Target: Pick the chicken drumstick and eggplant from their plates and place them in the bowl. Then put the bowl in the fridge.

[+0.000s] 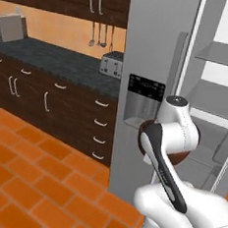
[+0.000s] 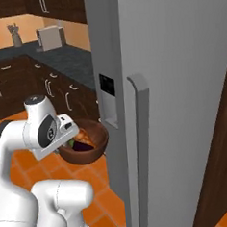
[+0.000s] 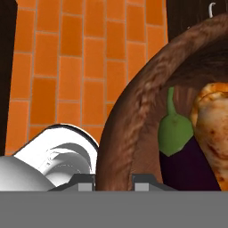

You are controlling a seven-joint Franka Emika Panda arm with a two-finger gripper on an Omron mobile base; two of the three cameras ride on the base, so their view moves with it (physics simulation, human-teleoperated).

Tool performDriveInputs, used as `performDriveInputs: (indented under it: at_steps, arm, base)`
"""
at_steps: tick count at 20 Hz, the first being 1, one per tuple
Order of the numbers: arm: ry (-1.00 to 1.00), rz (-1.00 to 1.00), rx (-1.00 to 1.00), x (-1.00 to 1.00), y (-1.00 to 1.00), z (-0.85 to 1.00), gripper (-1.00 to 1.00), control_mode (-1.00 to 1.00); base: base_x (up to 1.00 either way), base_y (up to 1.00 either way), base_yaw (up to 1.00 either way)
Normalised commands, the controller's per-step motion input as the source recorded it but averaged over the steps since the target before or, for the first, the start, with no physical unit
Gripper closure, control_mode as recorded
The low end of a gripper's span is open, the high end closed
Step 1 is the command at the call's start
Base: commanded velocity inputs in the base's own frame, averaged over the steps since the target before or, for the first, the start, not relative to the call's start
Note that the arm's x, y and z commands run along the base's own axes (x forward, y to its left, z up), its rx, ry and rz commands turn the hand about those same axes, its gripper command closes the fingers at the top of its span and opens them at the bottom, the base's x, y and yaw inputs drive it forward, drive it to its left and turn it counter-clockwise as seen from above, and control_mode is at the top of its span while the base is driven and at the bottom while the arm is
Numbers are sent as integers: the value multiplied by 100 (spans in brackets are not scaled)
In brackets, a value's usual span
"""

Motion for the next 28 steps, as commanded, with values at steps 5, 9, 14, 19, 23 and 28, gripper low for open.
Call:
performDriveInputs:
  at_steps: [5, 9, 14, 19, 23, 28]
  arm:
    - [0, 0, 0, 0, 0, 0, 100, 100]
    - [0, 0, 0, 0, 0, 0, 100, 100]
    - [0, 0, 0, 0, 0, 0, 100, 100]
    - [0, 0, 0, 0, 0, 0, 100, 100]
    - [0, 0, 0, 0, 0, 0, 100, 100]
    - [0, 0, 0, 0, 0, 0, 100, 100]
  base:
    - [97, 100, -13]
    - [100, 100, 7]
    - [76, 100, 36]
    - [77, 76, 46]
    - [100, 16, 31]
    - [100, 0, 14]
